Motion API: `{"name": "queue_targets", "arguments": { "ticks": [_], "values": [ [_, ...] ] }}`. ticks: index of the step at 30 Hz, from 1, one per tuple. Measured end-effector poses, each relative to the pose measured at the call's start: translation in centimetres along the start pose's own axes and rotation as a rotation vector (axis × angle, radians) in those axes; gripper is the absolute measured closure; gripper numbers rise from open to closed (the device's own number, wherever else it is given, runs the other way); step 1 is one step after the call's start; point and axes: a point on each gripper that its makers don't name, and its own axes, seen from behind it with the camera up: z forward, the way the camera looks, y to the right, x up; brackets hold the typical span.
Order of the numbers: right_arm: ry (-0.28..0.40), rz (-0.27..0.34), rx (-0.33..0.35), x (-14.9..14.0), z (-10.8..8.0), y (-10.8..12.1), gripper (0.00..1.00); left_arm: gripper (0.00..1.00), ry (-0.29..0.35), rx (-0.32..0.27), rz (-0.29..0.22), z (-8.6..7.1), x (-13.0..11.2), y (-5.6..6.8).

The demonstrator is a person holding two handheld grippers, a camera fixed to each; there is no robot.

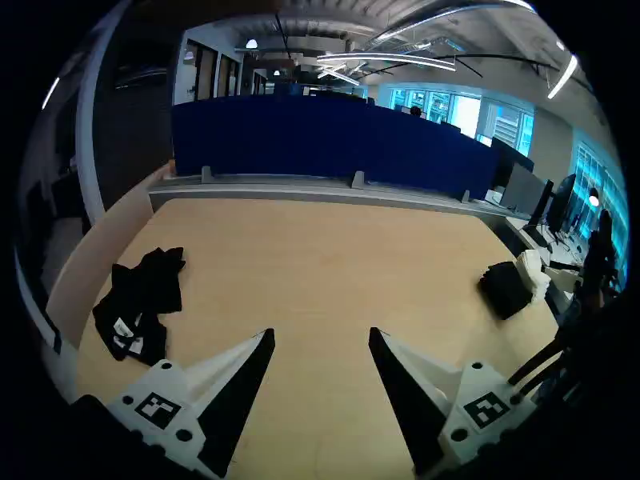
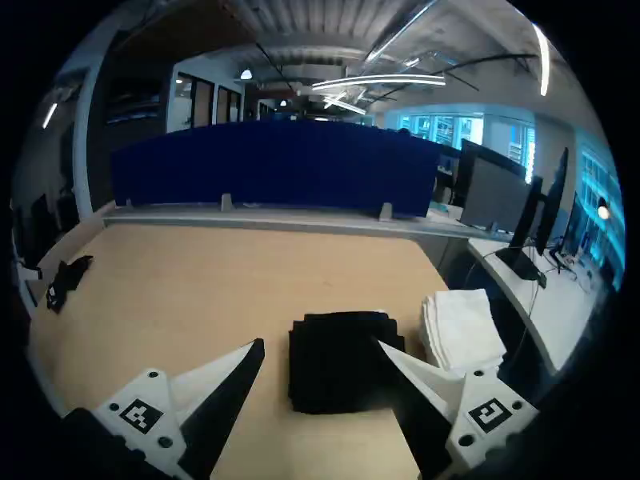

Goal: Fold towel

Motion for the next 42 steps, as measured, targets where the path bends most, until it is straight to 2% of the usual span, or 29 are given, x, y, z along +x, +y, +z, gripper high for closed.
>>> {"name": "queue_targets", "arguments": {
  "ticks": [5, 8, 11, 14, 20, 27, 32, 38, 42],
  "values": [
    [0.083, 0.038, 0.02, 1.7, -1.0, -1.7, 0.0, 0.13, 0.054, 0.0, 0.009, 0.1, 1.4, 0.1],
    [0.178, 0.057, 0.018, 3.8, -2.0, -2.2, 0.0, 0.13, 0.091, -0.002, 0.01, 0.1, 2.4, 0.2],
    [0.274, 0.08, -0.012, 5.9, -3.1, -1.8, 0.0, 0.13, 0.136, 0.0, 0.002, 0.1, 3.4, 0.2],
    [0.327, 0.085, -0.046, 6.9, -3.9, -1.6, 0.0, 0.13, 0.199, 0.01, -0.003, -0.1, 4.8, 0.1],
    [0.329, 0.075, -0.056, 7.2, -4.1, -2.4, 0.0, 0.13, 0.333, 0.019, 0.004, -0.8, 7.9, -0.2],
    [0.351, 0.035, -0.068, 8.4, -4.1, -3.7, 0.0, 0.13, 0.468, 0.038, -0.001, -1.3, 11.3, -1.1],
    [0.348, 0.012, -0.068, 8.9, -3.9, -4.9, 0.0, 0.13, 0.53, 0.068, 0.019, -1.3, 12.8, -2.1],
    [0.334, 0.001, -0.043, 9.4, -3.5, -6.5, 0.0, 0.13, 0.566, 0.093, 0.037, -1.0, 13.3, -3.3],
    [0.33, 0.014, -0.031, 9.9, -3.1, -7.4, 0.0, 0.13, 0.582, 0.103, 0.078, -0.6, 13.1, -3.3]
  ]
}}
